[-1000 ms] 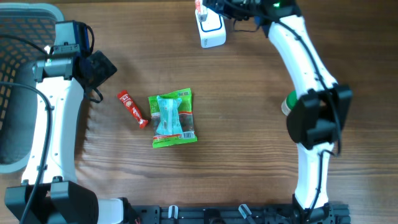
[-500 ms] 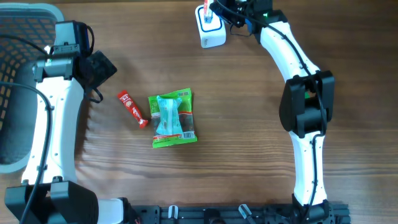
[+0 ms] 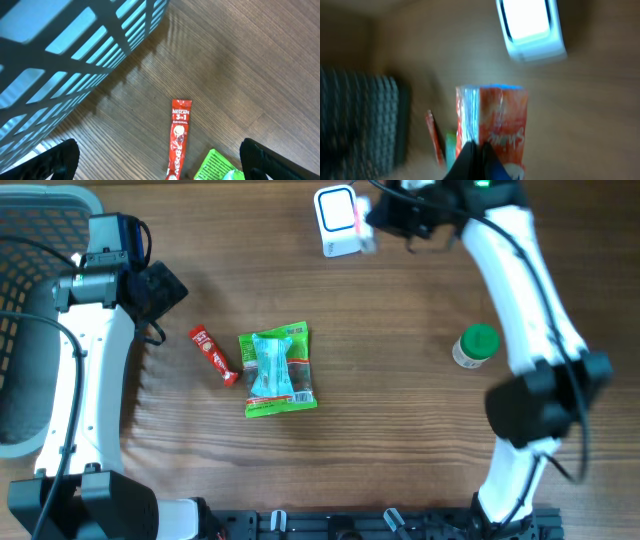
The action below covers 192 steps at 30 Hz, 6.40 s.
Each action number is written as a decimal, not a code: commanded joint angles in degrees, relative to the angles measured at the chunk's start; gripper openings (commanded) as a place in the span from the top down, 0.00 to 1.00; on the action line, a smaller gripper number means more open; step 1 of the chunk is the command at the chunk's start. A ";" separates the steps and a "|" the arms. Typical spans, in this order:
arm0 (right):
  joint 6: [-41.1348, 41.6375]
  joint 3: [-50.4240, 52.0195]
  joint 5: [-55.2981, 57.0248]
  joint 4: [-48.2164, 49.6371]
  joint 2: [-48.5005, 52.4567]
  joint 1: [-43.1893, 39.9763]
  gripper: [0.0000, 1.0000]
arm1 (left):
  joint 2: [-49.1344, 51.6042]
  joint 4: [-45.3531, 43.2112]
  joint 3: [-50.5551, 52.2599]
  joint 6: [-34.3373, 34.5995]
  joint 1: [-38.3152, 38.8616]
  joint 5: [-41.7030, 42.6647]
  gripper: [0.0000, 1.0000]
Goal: Scan the item barcode
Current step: 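Move the red-white packet right and place it beside the jar, then lower the right gripper onto the pile and grasp the light-blue packet, then lift the light-blue packet off the green bag and move it right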
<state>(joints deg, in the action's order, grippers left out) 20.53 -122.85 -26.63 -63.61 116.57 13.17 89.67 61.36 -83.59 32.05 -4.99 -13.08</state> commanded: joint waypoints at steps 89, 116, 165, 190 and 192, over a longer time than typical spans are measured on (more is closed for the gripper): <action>12.61 47.78 18.62 40.02 -1.55 39.74 0.55 | -0.31 -0.09 -0.79 -0.28 -0.55 -0.92 0.00; 15.50 46.75 6.86 44.06 4.37 37.83 0.96 | -0.31 -0.09 -0.79 -0.28 -0.55 -0.92 0.00; 3.67 44.22 -4.35 45.31 -0.94 22.67 0.28 | -0.31 -0.09 -0.79 -0.28 -0.55 -0.92 0.00; 9.09 47.10 1.07 44.48 -1.90 24.02 0.96 | -0.31 -0.09 -0.79 -0.28 -0.52 -0.92 0.00; 7.72 47.10 1.25 40.83 -7.28 21.33 0.96 | -0.31 -0.09 -0.79 -0.28 -0.55 -0.92 0.00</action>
<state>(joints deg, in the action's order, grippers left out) 29.95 -76.16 -26.50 -20.25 116.68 37.65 89.67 61.41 -83.59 32.05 -4.99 -13.06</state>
